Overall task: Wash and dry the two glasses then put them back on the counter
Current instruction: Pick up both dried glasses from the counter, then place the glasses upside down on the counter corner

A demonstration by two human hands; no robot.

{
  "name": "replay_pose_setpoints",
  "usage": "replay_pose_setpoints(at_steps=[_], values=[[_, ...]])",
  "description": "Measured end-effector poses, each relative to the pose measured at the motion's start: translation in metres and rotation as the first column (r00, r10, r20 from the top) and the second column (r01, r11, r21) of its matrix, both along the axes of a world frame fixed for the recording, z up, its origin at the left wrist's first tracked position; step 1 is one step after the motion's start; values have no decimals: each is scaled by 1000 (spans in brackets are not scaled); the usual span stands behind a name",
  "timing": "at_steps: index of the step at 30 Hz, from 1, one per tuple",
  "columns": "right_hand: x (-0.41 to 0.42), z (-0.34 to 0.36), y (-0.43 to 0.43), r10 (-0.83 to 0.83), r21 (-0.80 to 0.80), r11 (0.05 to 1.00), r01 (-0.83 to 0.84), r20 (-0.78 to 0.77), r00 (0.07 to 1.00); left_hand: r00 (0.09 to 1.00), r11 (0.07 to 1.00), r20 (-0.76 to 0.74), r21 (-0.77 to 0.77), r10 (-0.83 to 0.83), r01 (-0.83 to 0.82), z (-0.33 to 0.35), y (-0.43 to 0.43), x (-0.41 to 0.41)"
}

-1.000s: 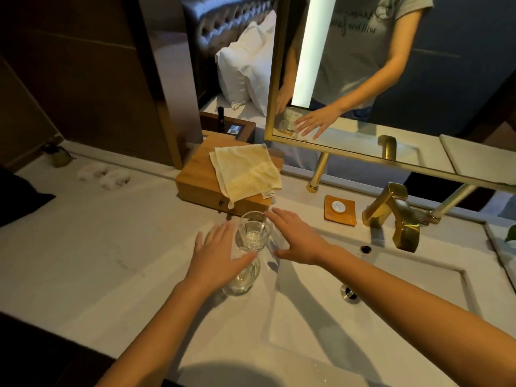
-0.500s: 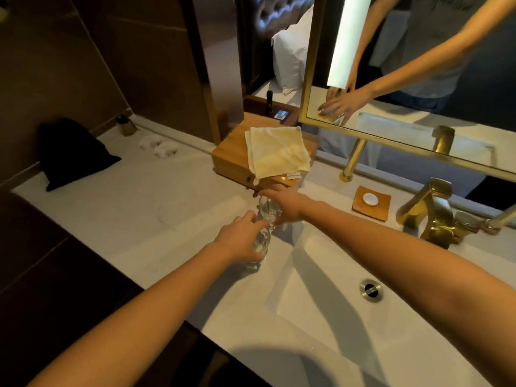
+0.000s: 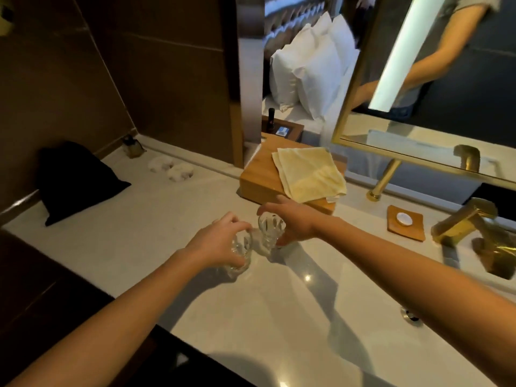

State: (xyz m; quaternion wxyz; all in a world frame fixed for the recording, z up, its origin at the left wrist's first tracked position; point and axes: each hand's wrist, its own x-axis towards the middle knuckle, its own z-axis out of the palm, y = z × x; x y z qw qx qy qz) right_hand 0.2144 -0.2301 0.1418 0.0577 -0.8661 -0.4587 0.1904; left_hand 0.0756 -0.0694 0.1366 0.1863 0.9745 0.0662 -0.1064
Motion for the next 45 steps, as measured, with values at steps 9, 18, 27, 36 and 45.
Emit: replay_pose_setpoints(at_steps=[9, 18, 27, 36, 45], values=[[-19, 8, 155, -134, 2, 991, 135, -81, 988, 991, 986, -40, 102, -129, 132, 15, 201, -10], [-28, -9, 246, -180, -30, 984, 178, -90, 980, 990, 986, -31, 96, -136, 138, 7, 282, -1], [-23, -19, 277, -141, -20, 990, 140, -30, 990, 984, 980, -28, 84, -178, 180, 3, 310, 13], [-20, -22, 282, -124, 20, 992, 125, -36, 992, 977, 975, -20, 69, -212, 213, -12, 326, 24], [-31, -58, 258, -356, 269, 832, 486, -414, 838, 835, 715, -401, 447, -377, 538, 5, 293, 52]])
